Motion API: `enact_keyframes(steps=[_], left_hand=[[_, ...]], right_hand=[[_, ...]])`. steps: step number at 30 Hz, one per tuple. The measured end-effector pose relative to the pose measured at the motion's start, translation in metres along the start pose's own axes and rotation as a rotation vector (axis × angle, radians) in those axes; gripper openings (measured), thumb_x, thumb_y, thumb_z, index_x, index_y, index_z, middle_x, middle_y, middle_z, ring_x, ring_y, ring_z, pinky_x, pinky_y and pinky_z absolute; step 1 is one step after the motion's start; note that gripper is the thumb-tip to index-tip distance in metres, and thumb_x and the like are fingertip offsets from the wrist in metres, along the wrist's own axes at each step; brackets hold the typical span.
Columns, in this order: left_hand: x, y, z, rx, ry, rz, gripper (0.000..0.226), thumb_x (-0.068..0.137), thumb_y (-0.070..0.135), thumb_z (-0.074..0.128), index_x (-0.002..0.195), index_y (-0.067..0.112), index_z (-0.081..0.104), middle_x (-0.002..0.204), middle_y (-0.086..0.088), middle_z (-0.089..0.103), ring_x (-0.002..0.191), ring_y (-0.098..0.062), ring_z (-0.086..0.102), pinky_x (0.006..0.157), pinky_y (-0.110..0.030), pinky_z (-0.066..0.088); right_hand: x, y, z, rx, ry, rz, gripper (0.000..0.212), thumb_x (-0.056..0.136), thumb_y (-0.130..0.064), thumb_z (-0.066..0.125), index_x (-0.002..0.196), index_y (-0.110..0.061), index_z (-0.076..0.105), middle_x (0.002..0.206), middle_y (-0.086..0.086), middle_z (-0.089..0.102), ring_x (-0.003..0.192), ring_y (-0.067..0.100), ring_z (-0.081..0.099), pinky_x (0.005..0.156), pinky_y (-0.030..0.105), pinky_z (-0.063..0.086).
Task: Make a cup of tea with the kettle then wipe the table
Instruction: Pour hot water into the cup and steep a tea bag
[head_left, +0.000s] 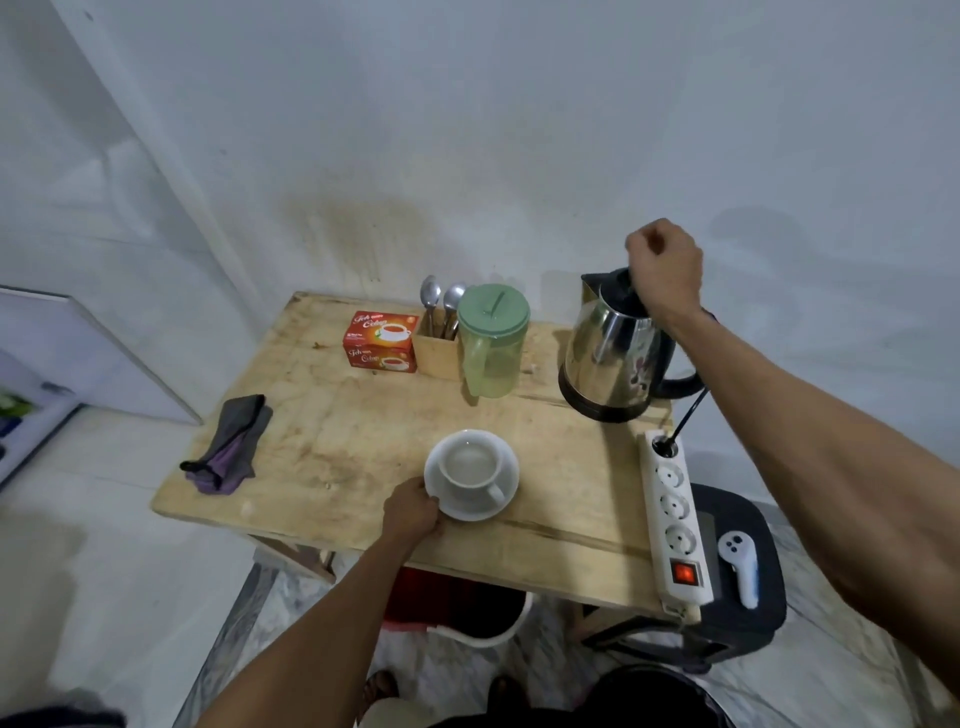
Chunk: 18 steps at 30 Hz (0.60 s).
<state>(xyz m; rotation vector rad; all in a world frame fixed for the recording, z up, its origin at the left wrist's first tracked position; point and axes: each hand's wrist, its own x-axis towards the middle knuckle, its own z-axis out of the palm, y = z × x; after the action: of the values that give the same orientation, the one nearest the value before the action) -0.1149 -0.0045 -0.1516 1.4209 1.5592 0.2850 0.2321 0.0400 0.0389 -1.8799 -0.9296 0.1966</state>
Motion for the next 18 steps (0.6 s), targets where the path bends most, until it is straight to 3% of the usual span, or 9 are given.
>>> enact_keyframes(steps=[4,6,8,10,14,18], left_hand=[[-0.006,0.011,-0.016,-0.095,-0.007,-0.034,0.038,0.068,0.026,0.048,0.096,0.008,0.068,0.075,-0.016,0.071,0.06,-0.033,0.069,0.074,-0.05,0.06],[-0.003,0.013,-0.026,-0.145,-0.009,-0.065,0.037,0.073,0.022,0.05,0.101,0.004,0.067,0.081,-0.02,0.07,0.055,-0.029,0.064,0.068,-0.048,0.061],[0.01,0.01,-0.039,-0.155,-0.02,-0.093,0.039,0.082,0.011,0.053,0.12,0.004,0.061,0.097,-0.025,0.069,0.057,-0.023,0.062,0.064,-0.04,0.061],[0.027,0.008,-0.054,-0.132,-0.043,-0.083,0.041,0.091,0.003,0.052,0.132,0.001,0.052,0.095,-0.025,0.068,0.062,-0.025,0.062,0.064,-0.039,0.058],[0.072,0.006,-0.101,-0.112,0.017,-0.04,0.033,0.094,0.01,0.056,0.126,0.003,0.057,0.081,-0.019,0.067,0.064,-0.026,0.062,0.066,-0.039,0.056],[0.13,0.009,-0.148,-0.009,0.055,0.053,0.031,0.094,0.02,0.058,0.123,0.01,0.061,0.1,-0.017,0.071,0.084,-0.031,0.068,0.078,-0.043,0.059]], right_hand=[[-0.018,-0.035,0.049,0.009,-0.108,-0.147,0.02,0.084,-0.029,0.056,0.09,-0.012,0.066,0.088,0.001,0.067,0.083,0.019,0.062,0.077,0.036,0.052],[-0.029,-0.051,0.078,0.002,-0.186,-0.204,0.012,0.084,-0.025,0.058,0.085,-0.015,0.064,0.085,0.0,0.065,0.08,0.017,0.06,0.076,0.034,0.051],[-0.041,-0.066,0.109,-0.023,-0.287,-0.254,0.009,0.084,-0.022,0.058,0.084,-0.015,0.063,0.087,0.001,0.065,0.081,0.017,0.06,0.076,0.035,0.052],[-0.051,-0.078,0.137,-0.086,-0.364,-0.319,0.011,0.082,-0.023,0.057,0.083,-0.015,0.064,0.087,0.001,0.064,0.081,0.017,0.059,0.073,0.036,0.052],[-0.062,-0.098,0.198,-0.237,-0.538,-0.4,0.009,0.084,-0.016,0.057,0.086,-0.013,0.065,0.087,0.001,0.061,0.082,0.022,0.059,0.069,0.032,0.048],[-0.067,-0.102,0.255,-0.389,-0.665,-0.454,0.013,0.091,-0.016,0.054,0.095,-0.01,0.065,0.1,0.009,0.065,0.091,0.025,0.06,0.077,0.036,0.05]])
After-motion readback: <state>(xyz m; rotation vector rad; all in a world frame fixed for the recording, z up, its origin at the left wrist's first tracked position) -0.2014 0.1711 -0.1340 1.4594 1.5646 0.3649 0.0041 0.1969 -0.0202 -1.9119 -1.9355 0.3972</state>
